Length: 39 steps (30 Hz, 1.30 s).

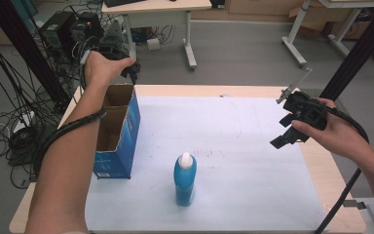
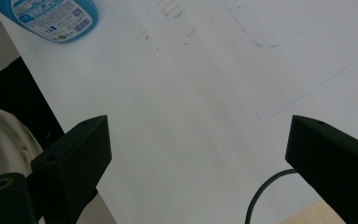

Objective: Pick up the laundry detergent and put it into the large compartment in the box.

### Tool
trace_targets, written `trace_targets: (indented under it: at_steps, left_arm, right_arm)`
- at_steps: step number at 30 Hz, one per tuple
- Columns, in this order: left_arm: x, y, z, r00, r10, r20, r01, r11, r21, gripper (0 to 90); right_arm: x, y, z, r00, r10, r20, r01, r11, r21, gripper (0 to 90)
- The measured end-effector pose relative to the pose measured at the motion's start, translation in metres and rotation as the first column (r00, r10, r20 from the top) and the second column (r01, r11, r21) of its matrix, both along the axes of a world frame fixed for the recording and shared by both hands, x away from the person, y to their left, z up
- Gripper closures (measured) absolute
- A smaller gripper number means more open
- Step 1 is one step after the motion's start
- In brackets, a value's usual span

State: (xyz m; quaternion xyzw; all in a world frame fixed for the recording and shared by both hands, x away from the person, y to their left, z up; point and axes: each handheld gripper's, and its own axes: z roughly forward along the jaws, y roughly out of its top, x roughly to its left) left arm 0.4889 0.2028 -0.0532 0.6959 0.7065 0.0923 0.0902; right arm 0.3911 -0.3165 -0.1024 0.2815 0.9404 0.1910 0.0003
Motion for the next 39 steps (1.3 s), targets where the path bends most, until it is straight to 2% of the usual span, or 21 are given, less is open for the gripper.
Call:
trace_targets:
  at_steps: [15, 19, 23, 24, 30, 34, 37, 39]
  left_arm:
    - [-0.014, -0.007, 0.015, 0.9998, -0.015, 0.008, 0.015, 0.9999, 0.001, 9.6]
    - [-0.022, -0.007, 0.02, 0.9997, -0.021, 0.011, 0.021, 0.9996, -0.016, 9.6]
    - [-0.037, -0.017, 0.032, 0.9993, -0.034, 0.013, 0.034, 0.9993, -0.018, 9.2]
    - [-0.037, -0.017, 0.032, 0.9993, -0.034, 0.013, 0.034, 0.9993, -0.018, 9.1]
    - [-0.063, -0.033, 0.044, 0.9976, -0.064, 0.028, 0.064, 0.9975, -0.029, 8.8]
    - [-0.082, -0.049, 0.05, 0.9946, -0.098, 0.034, 0.099, 0.995, -0.016, 8.8]
    - [-0.093, -0.056, 0.052, 0.993, -0.114, 0.033, 0.115, 0.9928, -0.035, 8.4]
    - [-0.103, -0.065, 0.055, 0.9902, -0.135, 0.037, 0.136, 0.9905, -0.022, 7.9]
  right_arm:
    - [-0.002, -0.001, 0.0, 0.9999, -0.005, 0.013, 0.005, 1.0, -0.001, 6.4]
    - [-0.003, 0.001, 0.0, 0.9999, -0.003, 0.014, 0.003, 1.0, -0.004, 6.4]
    - [-0.006, 0.003, 0.002, 0.9998, 0.005, 0.02, -0.005, 1.0, -0.005, 6.4]
    - [-0.007, 0.003, 0.003, 0.9997, 0.007, 0.022, -0.007, 1.0, -0.005, 6.4]
    - [-0.013, 0.006, 0.005, 0.9994, 0.016, 0.031, -0.015, 0.9999, -0.007, 6.4]
    - [-0.017, 0.006, 0.006, 0.9992, 0.014, 0.037, -0.013, 0.9999, -0.008, 6.4]
    - [-0.02, 0.006, 0.007, 0.9989, 0.018, 0.044, -0.017, 0.9998, -0.007, 6.4]
    - [-0.023, 0.007, 0.009, 0.9989, 0.016, 0.043, -0.016, 0.9998, -0.008, 6.4]
